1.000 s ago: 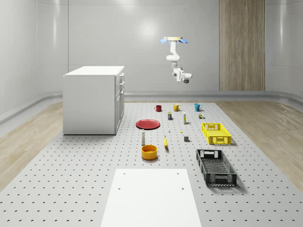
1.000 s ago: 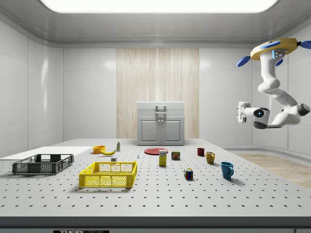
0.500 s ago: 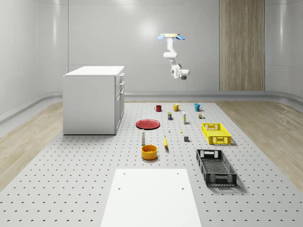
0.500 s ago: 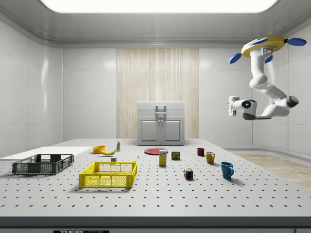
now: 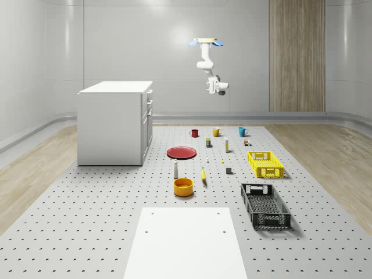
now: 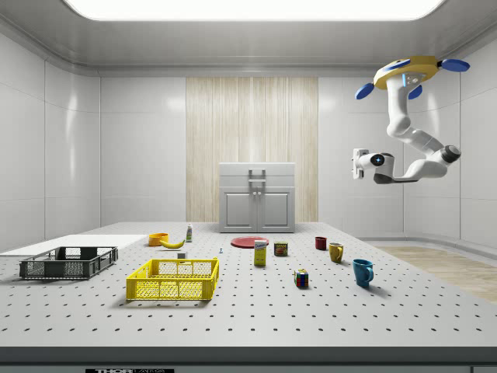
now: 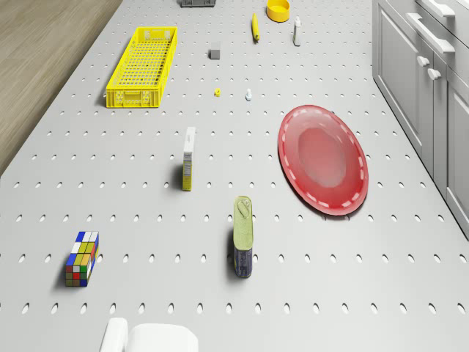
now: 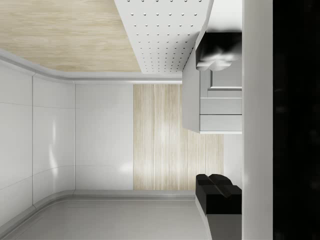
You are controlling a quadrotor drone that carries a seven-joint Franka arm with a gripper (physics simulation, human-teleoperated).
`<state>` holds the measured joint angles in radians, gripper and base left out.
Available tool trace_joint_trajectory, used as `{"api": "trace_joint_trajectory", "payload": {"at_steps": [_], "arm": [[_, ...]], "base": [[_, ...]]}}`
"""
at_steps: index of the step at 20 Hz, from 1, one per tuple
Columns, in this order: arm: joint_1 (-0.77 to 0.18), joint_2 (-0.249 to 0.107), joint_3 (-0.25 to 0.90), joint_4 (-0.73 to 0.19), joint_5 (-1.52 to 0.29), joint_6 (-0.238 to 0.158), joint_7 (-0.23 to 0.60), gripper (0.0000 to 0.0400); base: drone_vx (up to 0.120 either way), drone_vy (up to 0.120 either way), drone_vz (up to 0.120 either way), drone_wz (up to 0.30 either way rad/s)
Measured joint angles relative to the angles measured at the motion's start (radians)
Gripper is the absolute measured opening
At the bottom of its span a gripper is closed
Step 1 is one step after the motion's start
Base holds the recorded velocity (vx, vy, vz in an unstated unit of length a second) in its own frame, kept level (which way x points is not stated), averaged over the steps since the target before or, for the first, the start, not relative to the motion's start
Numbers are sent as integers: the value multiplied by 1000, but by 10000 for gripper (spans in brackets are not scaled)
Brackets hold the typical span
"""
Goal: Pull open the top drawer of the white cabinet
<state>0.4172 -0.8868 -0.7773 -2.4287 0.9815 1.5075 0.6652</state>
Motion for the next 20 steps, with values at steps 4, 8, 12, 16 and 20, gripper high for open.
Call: {"api": "trace_joint_trajectory", "payload": {"at_steps": [4,8,12,16,20], "arm": [[23,-18,-11,-3,-13,19,11,305],[44,-36,-20,-5,-25,37,21,305],[64,-54,-29,-7,-38,55,31,305],[83,-71,-37,-10,-50,71,42,305],[101,-87,-44,-12,-62,87,52,305]], "base": [[0,-120,0,0],[0,-120,0,0],[0,-120,0,0],[0,-120,0,0],[120,-30,0,0]]}}
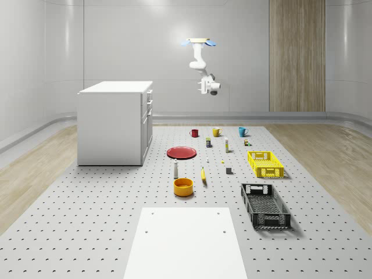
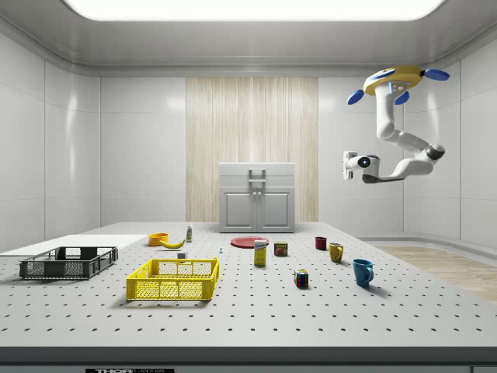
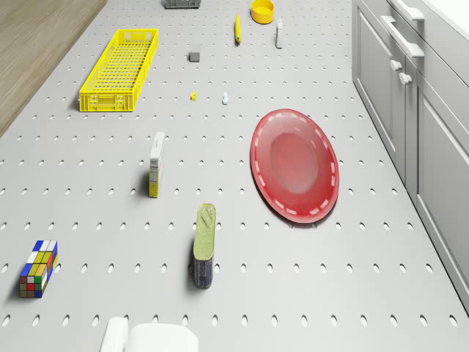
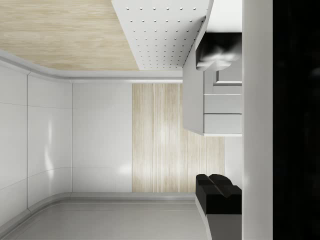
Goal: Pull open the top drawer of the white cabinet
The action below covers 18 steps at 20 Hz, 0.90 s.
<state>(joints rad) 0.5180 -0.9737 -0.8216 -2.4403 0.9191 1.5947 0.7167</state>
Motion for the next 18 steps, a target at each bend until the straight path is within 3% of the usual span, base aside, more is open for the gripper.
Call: {"api": "trace_joint_trajectory", "payload": {"at_steps": [4,18], "arm": [[17,-16,-7,-2,-12,15,10,305],[67,-66,-25,-8,-50,62,41,305]], "base": [[120,-10,0,0],[120,-120,0,0]]}}
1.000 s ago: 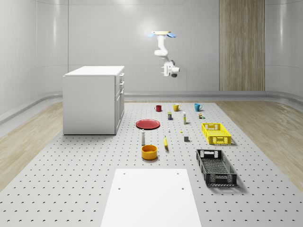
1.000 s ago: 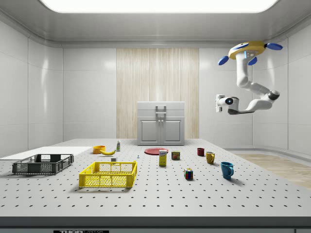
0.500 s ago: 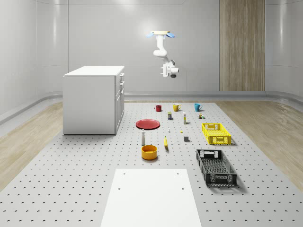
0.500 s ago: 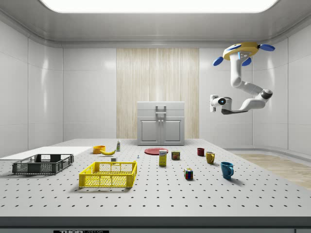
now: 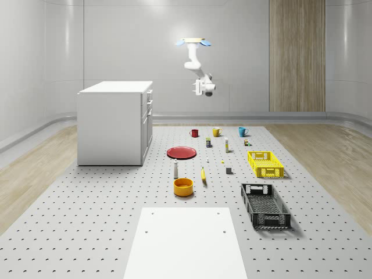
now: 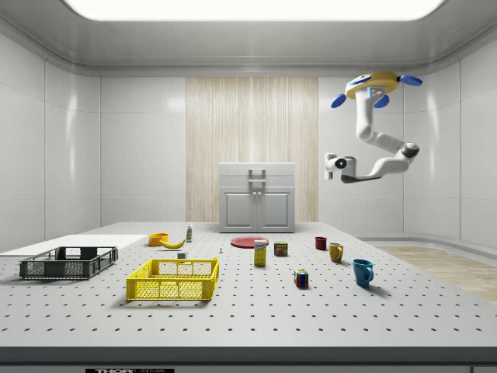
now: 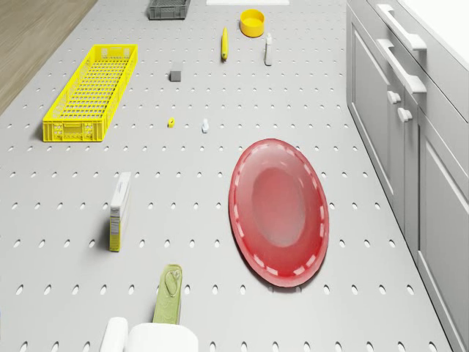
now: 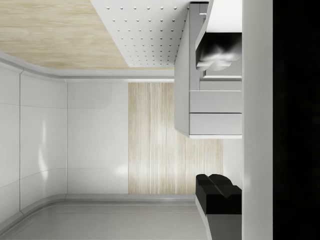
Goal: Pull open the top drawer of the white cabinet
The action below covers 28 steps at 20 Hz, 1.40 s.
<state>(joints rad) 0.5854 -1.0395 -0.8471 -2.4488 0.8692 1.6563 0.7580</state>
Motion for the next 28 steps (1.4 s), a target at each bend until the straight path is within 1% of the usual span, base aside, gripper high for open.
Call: {"api": "trace_joint_trajectory", "payload": {"at_steps": [20,25,28], "arm": [[54,-57,-18,-7,-45,51,38,305],[65,-69,-21,-9,-55,61,46,305],[71,-76,-23,-10,-60,67,50,305]], "base": [[120,-120,0,0],[120,-120,104,0],[120,-120,0,0]]}}
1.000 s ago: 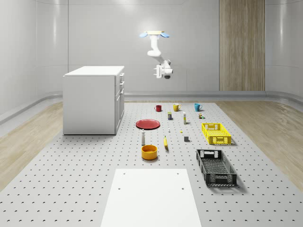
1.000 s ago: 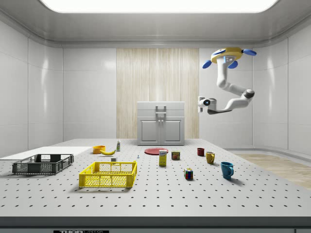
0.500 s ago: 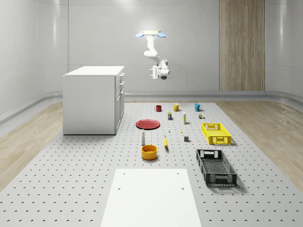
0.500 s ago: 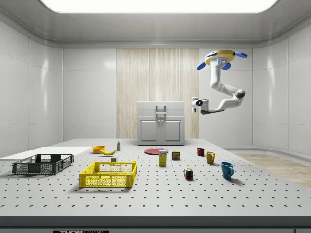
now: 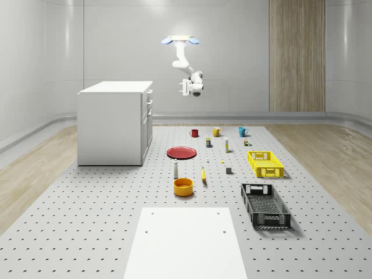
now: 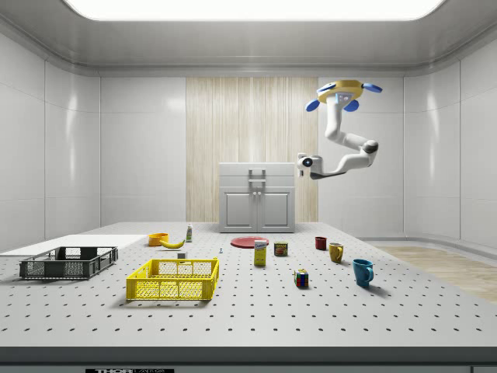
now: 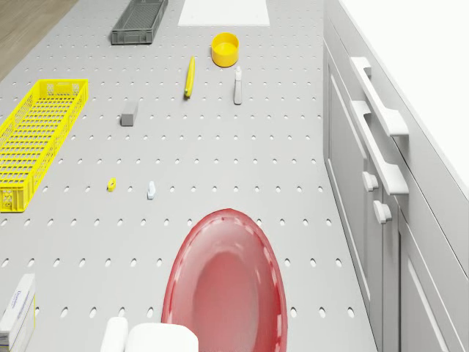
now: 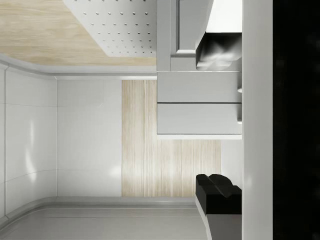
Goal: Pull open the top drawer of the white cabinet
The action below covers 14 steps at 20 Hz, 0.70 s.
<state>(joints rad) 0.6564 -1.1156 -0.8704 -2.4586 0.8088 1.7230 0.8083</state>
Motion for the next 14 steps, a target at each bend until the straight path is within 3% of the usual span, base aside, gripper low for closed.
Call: {"api": "trace_joint_trajectory", "payload": {"at_steps": [5,10,14], "arm": [[9,-10,-3,-1,-9,9,7,305],[18,-20,-5,-3,-17,17,14,305],[24,-27,-7,-4,-22,23,19,305]], "base": [[120,-120,0,0],[120,-16,0,0],[120,-120,0,0]]}}
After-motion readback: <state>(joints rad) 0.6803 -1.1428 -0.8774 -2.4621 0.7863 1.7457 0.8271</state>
